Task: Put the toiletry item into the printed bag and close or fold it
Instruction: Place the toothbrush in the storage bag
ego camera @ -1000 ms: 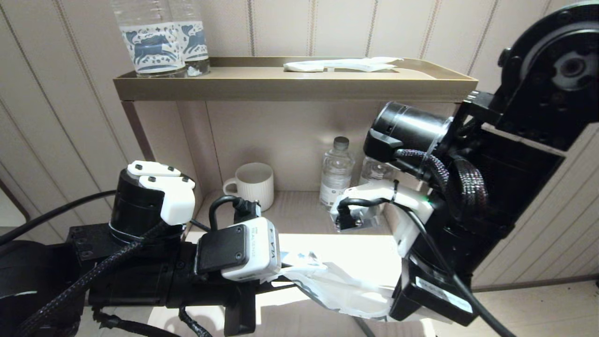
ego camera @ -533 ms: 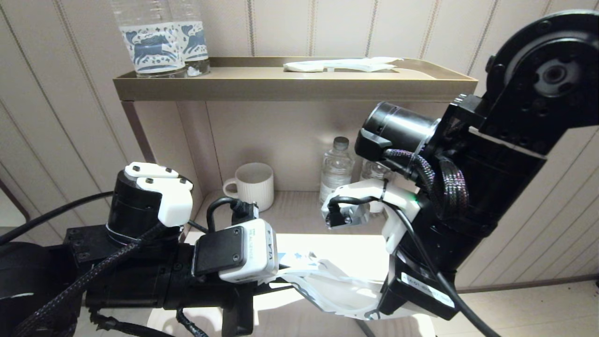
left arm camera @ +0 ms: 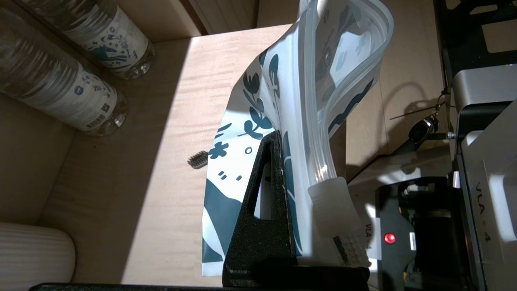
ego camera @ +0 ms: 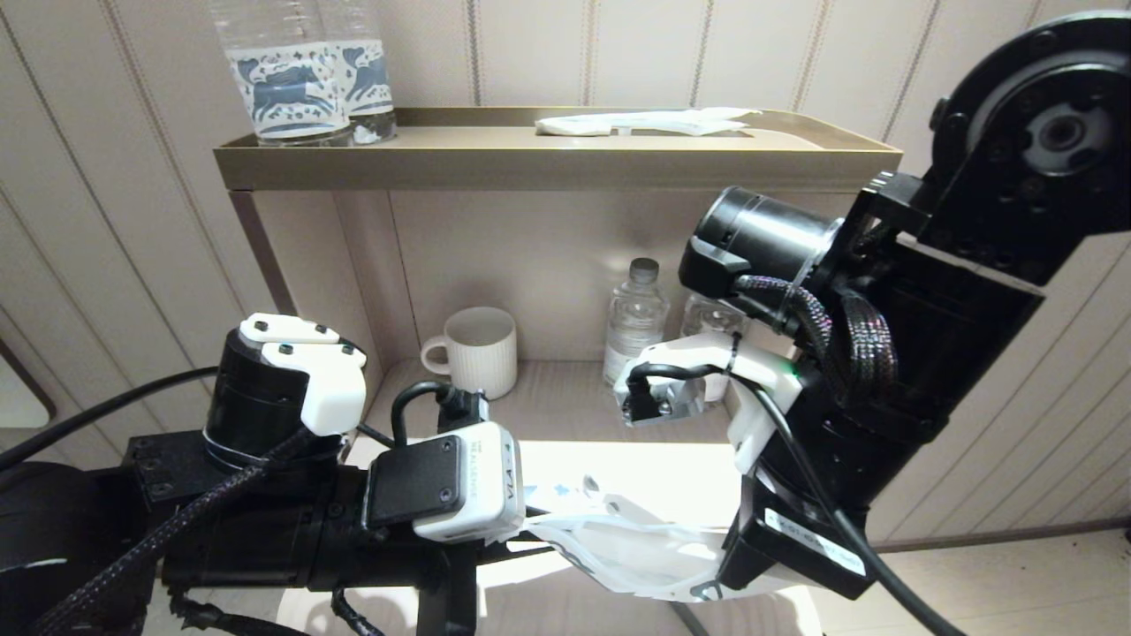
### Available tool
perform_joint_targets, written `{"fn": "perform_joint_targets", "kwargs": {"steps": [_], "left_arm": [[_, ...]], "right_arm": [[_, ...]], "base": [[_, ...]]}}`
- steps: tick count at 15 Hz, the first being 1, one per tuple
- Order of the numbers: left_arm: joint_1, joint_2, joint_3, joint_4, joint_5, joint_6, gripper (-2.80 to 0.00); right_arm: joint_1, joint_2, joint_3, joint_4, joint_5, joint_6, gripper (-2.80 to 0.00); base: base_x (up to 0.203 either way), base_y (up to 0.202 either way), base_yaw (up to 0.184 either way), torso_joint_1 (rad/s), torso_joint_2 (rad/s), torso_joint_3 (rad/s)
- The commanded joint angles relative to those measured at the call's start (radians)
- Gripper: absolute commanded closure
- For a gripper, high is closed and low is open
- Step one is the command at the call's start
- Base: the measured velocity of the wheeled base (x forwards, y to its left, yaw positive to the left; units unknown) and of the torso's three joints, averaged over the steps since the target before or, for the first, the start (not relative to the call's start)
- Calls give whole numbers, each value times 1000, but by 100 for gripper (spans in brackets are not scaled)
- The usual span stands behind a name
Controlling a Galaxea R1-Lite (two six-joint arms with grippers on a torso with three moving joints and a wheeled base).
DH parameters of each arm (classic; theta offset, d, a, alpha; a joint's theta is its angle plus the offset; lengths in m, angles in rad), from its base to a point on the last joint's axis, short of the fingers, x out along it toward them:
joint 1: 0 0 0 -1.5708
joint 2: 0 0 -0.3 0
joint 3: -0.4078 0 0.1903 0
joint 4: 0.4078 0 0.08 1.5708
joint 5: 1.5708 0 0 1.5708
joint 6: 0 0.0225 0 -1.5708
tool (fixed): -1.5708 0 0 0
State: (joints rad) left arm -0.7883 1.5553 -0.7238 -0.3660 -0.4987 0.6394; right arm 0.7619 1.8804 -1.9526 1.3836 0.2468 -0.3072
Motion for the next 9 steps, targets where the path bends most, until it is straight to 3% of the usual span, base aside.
{"fn": "perform_joint_targets", "kwargs": {"steps": [1, 9], "left_arm": [[-2, 0, -2, -2, -3, 2, 0], [-5, -28, 2, 8, -3, 0, 0]], "right_arm": [[2, 5, 0, 2, 2, 6, 0], [2, 6, 0, -41, -23, 7, 0]], "base": [[0, 0, 0, 0, 0, 0], [0, 0, 0, 0, 0, 0]]}}
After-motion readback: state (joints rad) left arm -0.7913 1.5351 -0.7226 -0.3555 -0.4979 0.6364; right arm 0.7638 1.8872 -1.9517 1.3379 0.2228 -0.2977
